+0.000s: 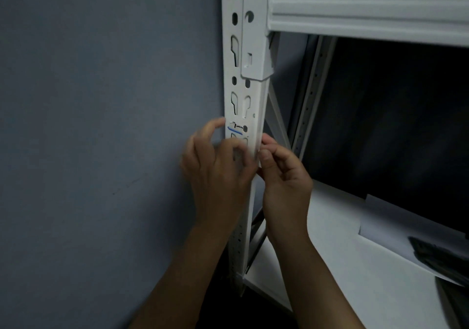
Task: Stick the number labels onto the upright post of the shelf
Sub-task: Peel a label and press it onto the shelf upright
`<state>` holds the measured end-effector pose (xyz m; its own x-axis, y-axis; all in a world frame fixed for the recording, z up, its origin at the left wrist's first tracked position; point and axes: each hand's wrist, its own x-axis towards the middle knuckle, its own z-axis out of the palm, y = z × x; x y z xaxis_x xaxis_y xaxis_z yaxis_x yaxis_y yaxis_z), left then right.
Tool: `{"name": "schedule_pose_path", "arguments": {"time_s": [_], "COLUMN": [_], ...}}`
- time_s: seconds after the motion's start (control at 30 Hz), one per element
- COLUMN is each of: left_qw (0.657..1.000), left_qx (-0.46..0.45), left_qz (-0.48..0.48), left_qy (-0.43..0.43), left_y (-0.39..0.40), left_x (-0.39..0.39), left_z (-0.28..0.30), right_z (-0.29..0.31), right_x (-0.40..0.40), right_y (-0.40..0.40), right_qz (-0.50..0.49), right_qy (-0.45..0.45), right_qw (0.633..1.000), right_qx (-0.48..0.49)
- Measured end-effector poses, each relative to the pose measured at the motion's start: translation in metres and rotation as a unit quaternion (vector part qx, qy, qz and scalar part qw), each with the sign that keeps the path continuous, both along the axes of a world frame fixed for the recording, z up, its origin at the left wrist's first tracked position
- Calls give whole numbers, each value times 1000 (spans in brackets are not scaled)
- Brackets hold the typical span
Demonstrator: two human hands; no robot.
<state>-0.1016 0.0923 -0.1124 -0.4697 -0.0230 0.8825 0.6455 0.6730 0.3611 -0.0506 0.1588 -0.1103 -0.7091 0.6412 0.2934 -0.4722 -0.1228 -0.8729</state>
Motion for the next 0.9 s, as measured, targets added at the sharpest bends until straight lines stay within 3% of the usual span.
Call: {"name": "schedule_pose_path", "arguments": {"time_s": [0.17,0.4,0.7,0.9], "left_qw": [997,991,998,995], "left_qx": [34,91,30,56], "left_qz": [-28,-73,-50,-60], "left_qy": [-56,-60,36,55], "left_y": [-9,-7,-6,-1], "left_x": [7,-1,2,1], "left_z": [-11,7,5,5], "right_z": [0,1,-1,0], "right_x": [1,2,0,1], "right_y": [2,1,-1,-1], "right_qz": [3,9,-2,-1], "right_qy": [-12,-3,-13,-8], "right_qw": [1000,1000,1000,1000], "right_qx": [-2,-7,14,21]}}
